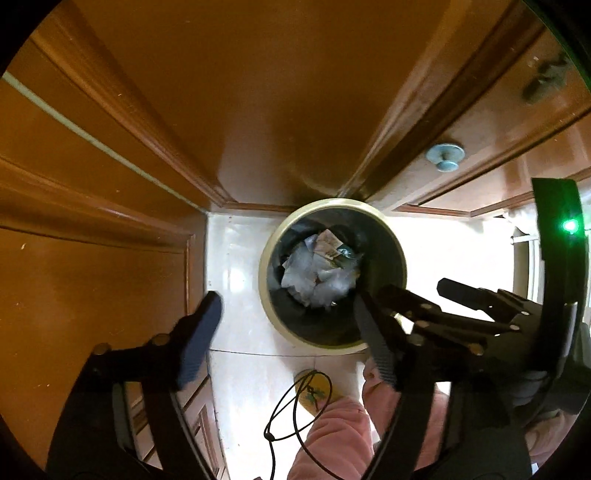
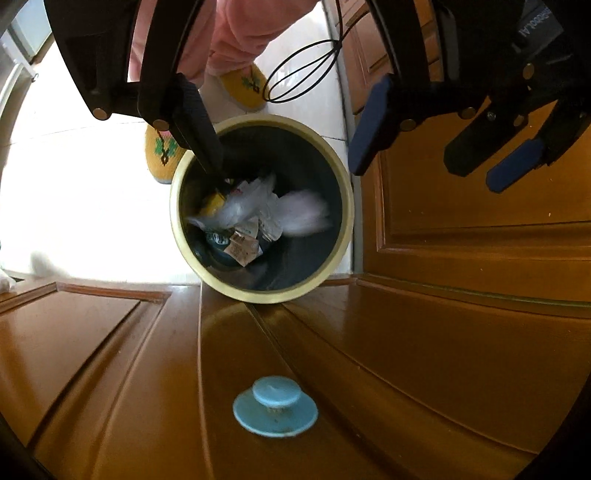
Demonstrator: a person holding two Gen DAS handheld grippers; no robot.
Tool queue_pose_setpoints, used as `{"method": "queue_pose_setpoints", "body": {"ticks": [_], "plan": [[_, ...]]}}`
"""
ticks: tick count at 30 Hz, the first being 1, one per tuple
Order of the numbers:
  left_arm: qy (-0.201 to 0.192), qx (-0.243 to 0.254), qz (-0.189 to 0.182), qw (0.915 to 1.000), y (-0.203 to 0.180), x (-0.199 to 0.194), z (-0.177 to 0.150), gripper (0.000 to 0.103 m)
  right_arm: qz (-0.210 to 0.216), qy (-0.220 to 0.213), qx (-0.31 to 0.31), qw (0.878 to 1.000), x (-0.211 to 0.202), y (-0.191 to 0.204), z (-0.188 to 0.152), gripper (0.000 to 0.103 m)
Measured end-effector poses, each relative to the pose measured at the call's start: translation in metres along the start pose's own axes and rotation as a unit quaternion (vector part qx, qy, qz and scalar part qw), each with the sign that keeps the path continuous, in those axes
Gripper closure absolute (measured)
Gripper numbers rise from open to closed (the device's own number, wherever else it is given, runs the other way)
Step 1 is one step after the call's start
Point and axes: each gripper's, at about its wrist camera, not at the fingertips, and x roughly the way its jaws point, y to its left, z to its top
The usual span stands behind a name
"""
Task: Collect trash
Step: 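Open both tools to drop the plastic bags into the bin, then raise both tools back up to the counter corner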
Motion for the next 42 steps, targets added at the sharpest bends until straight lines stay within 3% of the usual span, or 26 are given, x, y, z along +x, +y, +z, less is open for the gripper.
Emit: {"method": "queue_pose_setpoints", "body": {"ticks": [1, 9, 21, 34, 42], "plan": [[0.000, -0.005, 0.000, 1.0000, 0.002, -0.001, 0.000, 0.017, 0.001, 0.000, 0.003, 1.000, -0.001, -0.001, 0.001, 0.031], [-0.009, -0.001, 0.003, 1.0000, -0.001, -0.011, -0.002, 0.017, 0.003, -0.008, 0.003, 1.000, -0.016, 0.001, -0.002, 0.029], [-0.022, -0.012, 0.003, 0.9997, 0.007, -0.079, -0.006, 0.017, 0.006, 0.000, -0.005, 1.000, -0.068, 0.015, -0.016, 0.030], [-0.076, -0.017, -0.017, 0.9968, 0.006, -0.251, -0.019, 0.017, 0.017, -0.012, -0.057, 0.998, -0.222, 0.065, -0.056, 0.030], [-0.165, 0.004, -0.036, 0.9857, 0.002, -0.373, -0.023, 0.017, -0.005, -0.086, -0.160, 0.983, -0.343, 0.125, -0.084, 0.030]]}}
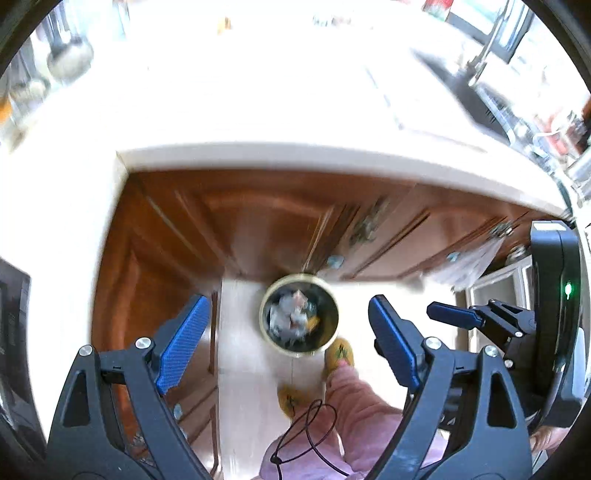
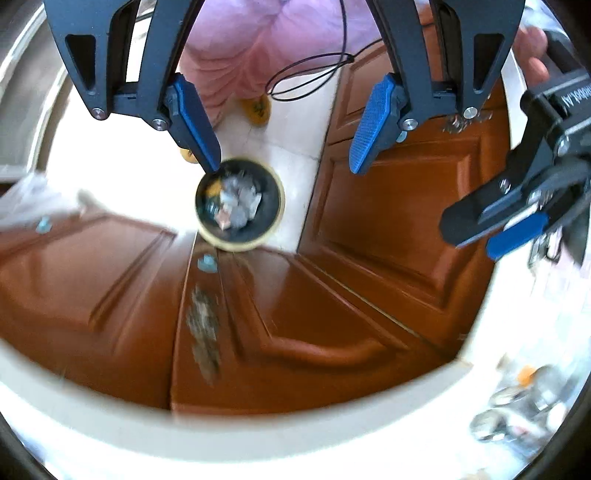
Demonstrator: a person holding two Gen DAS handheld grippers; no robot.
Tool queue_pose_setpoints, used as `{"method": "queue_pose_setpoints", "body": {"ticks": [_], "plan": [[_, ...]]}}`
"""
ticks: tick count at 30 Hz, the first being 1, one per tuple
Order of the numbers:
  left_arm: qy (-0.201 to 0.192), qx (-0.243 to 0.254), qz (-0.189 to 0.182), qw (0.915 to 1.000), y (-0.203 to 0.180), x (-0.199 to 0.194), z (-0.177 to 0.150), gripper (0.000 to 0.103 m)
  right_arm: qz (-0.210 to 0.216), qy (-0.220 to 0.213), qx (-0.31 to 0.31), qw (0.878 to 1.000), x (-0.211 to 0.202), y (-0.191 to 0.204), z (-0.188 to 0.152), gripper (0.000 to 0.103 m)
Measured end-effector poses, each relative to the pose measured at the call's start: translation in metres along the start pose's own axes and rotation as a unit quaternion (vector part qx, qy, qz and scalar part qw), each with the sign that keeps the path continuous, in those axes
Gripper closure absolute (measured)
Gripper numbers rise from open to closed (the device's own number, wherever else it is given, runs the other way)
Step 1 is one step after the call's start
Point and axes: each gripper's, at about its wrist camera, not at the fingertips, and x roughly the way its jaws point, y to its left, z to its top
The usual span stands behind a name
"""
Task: Collect trash
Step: 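Raise both tools back up to the counter corner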
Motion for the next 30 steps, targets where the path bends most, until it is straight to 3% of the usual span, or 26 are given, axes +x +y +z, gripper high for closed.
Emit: {"method": "queue_pose_setpoints", "body": {"ticks": [9, 15, 21, 30], "plan": [[-0.110, 0.016, -0.019, 0.9937, -0.004, -0.108, 0.051, 0.017, -0.035, -0.102, -0.031, 0.994, -0.109, 0.036, 0.016, 0.030], [-0.159, 0.043, -0.018, 0.9862, -0.012, -0.146, 0.078, 0.017, -0.064, -0.149, -0.011, 0.987, -0.160, 0.031, 0.037, 0.030], [-0.182, 0.055, -0.018, 0.9817, -0.024, -0.155, 0.109, 0.017, -0.079, -0.189, -0.004, 0.979, -0.202, 0.018, 0.068, 0.030], [-0.196, 0.047, 0.019, 0.9793, -0.035, -0.128, 0.183, 0.017, -0.066, -0.229, -0.025, 0.971, -0.248, -0.014, 0.176, 0.030]]}}
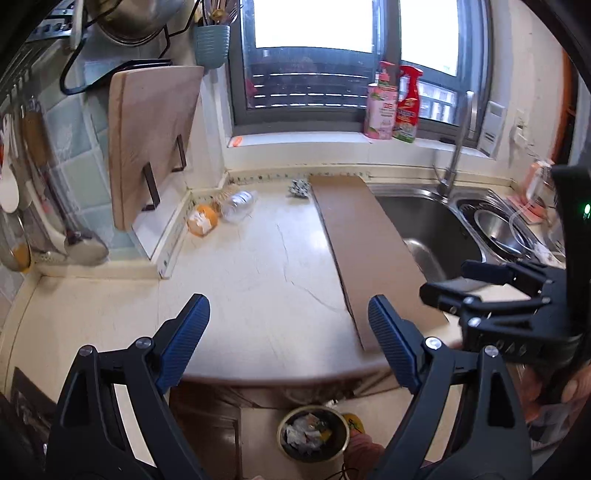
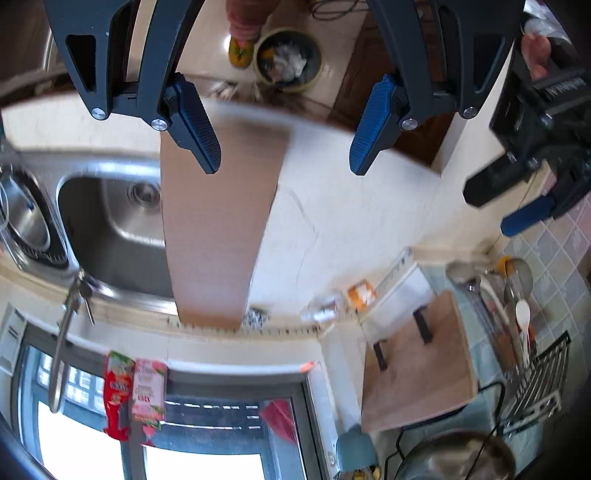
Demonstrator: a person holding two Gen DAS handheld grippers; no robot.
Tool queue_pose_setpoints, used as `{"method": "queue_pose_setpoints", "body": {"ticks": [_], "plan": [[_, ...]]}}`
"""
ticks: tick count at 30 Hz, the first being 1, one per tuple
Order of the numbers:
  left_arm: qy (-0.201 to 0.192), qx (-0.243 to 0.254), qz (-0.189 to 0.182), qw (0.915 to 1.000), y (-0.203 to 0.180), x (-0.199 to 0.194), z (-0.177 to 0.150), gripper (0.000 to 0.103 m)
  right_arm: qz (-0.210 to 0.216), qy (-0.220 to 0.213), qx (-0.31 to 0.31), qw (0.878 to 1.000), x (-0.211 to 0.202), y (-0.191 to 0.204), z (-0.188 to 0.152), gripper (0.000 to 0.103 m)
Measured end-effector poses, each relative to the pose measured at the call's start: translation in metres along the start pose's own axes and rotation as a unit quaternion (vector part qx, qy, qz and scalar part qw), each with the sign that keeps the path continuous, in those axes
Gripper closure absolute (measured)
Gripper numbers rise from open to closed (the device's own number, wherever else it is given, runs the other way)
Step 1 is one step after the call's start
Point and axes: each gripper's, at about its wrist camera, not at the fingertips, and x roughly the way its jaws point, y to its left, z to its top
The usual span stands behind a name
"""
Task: Collect trash
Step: 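Raise both tools back up to the counter corner, then grasp the clear bottle with the left tool while the right tool grasps the patterned wrapper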
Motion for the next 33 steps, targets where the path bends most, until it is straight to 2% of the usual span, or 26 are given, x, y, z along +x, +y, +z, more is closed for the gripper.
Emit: {"method": "queue_pose_setpoints", "body": {"ticks": [8, 14, 17, 20, 23, 27, 33], "plan": [[0.014, -0.009, 0.050, 0.9986, 0.006, 0.092, 0.075, 0.017, 0.035, 0.013, -0.030, 0.999, 0.085, -0.051, 0.125, 0.029], [0.057, 0.003, 0.096, 0.9937, 0.017, 0.206, 0.139, 0.017, 0.064, 0.035, -0.023, 0.997, 0.182, -0.090, 0.222, 0.029], [0.080, 0.006, 0.111, 0.9906, 0.025, 0.259, 0.162, 0.017, 0.079, 0.051, -0.010, 0.996, 0.232, -0.104, 0.260, 0.029], [0.117, 0.002, 0.107, 0.9873, 0.042, 0.320, 0.185, 0.017, 0.100, 0.077, 0.010, 0.992, 0.291, -0.120, 0.299, 0.030], [0.151, 0.001, 0.099, 0.9836, 0.057, 0.365, 0.193, 0.019, 0.113, 0.098, 0.027, 0.988, 0.341, -0.130, 0.325, 0.030], [0.197, 0.011, 0.093, 0.9759, 0.074, 0.422, 0.197, 0.023, 0.111, 0.132, 0.050, 0.984, 0.411, -0.138, 0.352, 0.031], [0.235, 0.003, 0.089, 0.9680, 0.091, 0.462, 0.188, 0.029, 0.098, 0.174, 0.084, 0.976, 0.481, -0.142, 0.356, 0.036]]}}
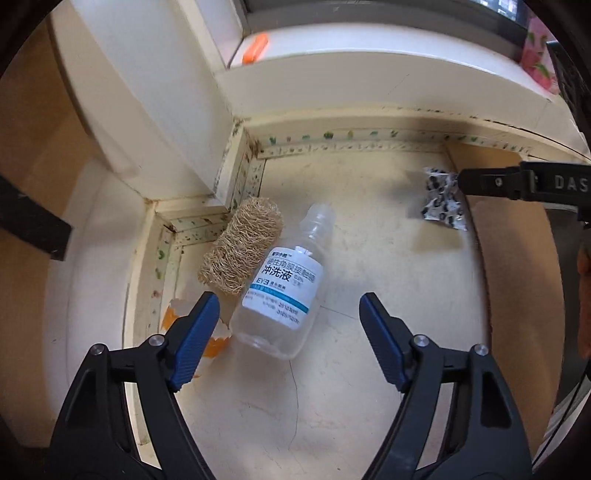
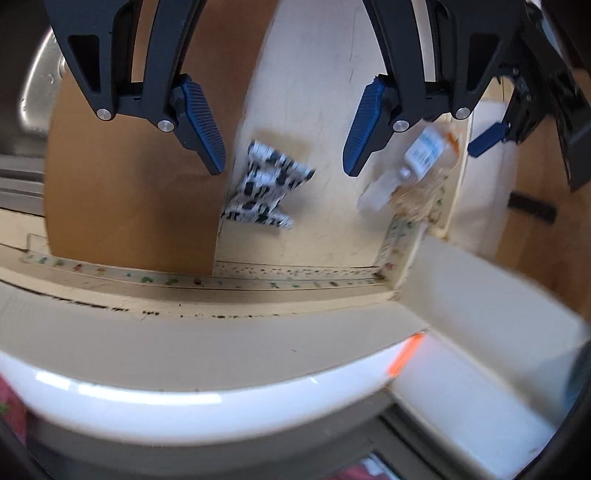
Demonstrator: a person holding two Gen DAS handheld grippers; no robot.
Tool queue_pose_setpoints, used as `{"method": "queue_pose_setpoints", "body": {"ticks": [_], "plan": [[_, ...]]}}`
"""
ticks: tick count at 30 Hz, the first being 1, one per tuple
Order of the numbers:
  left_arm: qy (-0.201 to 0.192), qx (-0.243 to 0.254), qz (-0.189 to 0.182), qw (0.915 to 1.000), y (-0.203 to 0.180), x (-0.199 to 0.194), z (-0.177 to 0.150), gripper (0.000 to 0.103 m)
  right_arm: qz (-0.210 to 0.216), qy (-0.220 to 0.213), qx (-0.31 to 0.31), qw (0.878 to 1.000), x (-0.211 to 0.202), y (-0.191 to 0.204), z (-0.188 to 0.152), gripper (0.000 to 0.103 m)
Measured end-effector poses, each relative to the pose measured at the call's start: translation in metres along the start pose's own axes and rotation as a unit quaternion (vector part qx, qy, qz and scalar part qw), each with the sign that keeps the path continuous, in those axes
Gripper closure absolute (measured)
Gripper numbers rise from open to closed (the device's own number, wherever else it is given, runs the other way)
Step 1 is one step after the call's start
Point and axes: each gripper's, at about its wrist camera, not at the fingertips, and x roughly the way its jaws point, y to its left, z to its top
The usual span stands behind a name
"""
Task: Collect trash
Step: 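Grasp the clear bottle with the left tool while the right tool grasps the patterned wrapper, then carry the bottle and wrapper down to the trash bin with both tools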
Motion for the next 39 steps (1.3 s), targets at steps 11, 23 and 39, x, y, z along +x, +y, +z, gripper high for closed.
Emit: {"method": "queue_pose_setpoints", "body": {"ticks": [11, 23, 39], "plan": [[0.033, 0.014, -0.012, 0.9993, 0.001, 0.029, 0.009, 0.034, -0.034, 0.025, -0.038, 0.998, 0.057, 0.024, 0.005, 0.049], [0.068, 0.008, -0.034, 0.9971, -0.005, 0.055, 0.017, 0.049, -0.030, 0.019, -0.057, 0.998, 0.067, 0.033, -0.007, 0.056], [0.059, -0.032, -0.042, 0.9968, -0.014, 0.053, 0.008, 0.053, -0.025, 0.026, -0.043, 0.998, 0.070, 0.039, -0.002, 0.060]]}}
